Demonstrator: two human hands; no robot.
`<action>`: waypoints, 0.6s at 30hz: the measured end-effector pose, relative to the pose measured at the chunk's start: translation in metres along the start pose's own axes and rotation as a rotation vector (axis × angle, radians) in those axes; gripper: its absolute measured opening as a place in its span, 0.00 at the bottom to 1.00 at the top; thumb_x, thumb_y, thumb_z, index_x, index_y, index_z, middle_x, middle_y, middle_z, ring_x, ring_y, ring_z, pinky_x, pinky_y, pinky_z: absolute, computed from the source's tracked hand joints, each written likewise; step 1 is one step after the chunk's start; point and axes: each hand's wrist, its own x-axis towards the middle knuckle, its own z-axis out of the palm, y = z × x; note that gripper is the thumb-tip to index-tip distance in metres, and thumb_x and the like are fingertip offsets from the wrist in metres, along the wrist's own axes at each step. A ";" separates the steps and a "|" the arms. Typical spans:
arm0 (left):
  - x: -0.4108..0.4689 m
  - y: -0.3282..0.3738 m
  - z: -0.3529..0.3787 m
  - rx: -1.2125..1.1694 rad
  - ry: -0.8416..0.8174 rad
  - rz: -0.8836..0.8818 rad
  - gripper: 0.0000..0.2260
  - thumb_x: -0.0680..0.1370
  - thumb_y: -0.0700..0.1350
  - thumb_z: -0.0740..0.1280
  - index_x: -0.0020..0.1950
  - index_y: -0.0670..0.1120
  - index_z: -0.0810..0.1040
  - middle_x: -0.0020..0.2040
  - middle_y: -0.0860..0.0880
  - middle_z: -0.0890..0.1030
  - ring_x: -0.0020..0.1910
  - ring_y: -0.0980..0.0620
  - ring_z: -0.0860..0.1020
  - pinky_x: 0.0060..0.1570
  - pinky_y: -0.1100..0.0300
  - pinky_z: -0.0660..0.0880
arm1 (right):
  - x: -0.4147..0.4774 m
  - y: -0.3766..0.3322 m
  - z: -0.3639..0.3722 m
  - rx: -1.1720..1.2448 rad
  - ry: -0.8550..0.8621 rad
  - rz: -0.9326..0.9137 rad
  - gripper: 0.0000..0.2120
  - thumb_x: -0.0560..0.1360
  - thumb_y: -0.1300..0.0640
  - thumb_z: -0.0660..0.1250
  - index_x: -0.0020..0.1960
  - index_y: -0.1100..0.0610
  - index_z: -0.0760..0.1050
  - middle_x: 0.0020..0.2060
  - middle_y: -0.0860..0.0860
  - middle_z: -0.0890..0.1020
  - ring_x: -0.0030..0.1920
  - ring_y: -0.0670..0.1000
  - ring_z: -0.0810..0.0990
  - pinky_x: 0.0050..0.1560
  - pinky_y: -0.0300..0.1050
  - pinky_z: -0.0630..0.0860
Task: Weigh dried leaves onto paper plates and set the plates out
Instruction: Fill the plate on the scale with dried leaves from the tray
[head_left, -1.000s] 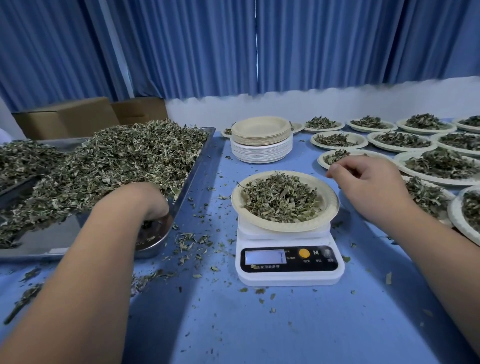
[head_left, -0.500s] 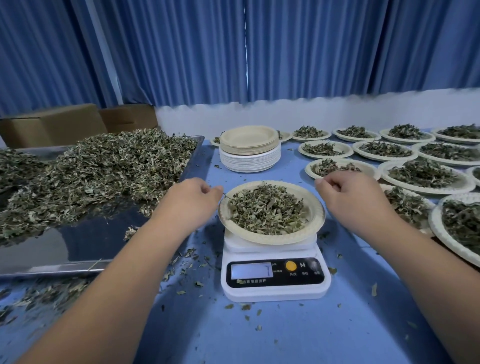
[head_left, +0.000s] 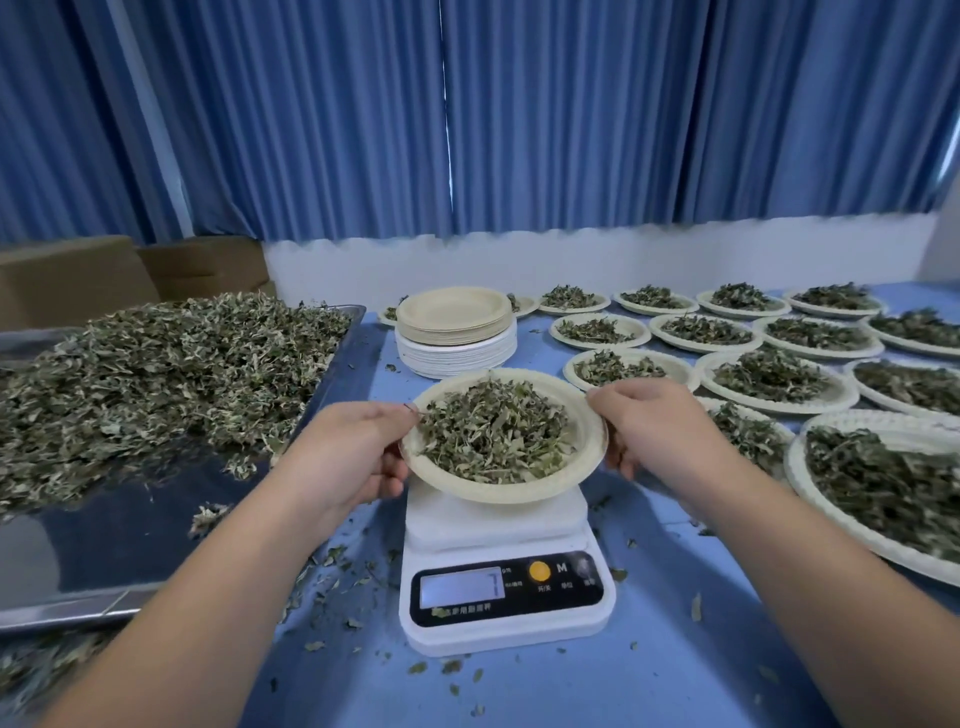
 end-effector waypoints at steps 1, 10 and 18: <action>0.001 -0.001 0.002 -0.034 0.001 0.019 0.07 0.80 0.41 0.64 0.50 0.38 0.79 0.29 0.46 0.75 0.22 0.55 0.71 0.21 0.64 0.70 | -0.001 -0.002 -0.001 0.038 -0.002 0.017 0.11 0.78 0.57 0.63 0.44 0.62 0.81 0.21 0.55 0.76 0.17 0.49 0.69 0.18 0.32 0.62; -0.005 0.001 0.016 -0.333 -0.036 0.095 0.07 0.79 0.41 0.67 0.52 0.39 0.81 0.33 0.48 0.82 0.25 0.56 0.73 0.25 0.65 0.74 | -0.007 -0.012 -0.010 0.081 0.090 0.071 0.09 0.76 0.63 0.64 0.43 0.65 0.81 0.27 0.61 0.79 0.19 0.52 0.76 0.30 0.50 0.73; -0.002 0.004 0.007 -0.155 0.039 0.082 0.07 0.81 0.49 0.64 0.52 0.48 0.79 0.39 0.50 0.84 0.27 0.53 0.75 0.25 0.62 0.70 | 0.020 -0.023 -0.058 -0.037 0.215 0.129 0.05 0.76 0.64 0.65 0.44 0.63 0.79 0.27 0.56 0.82 0.20 0.48 0.77 0.19 0.36 0.71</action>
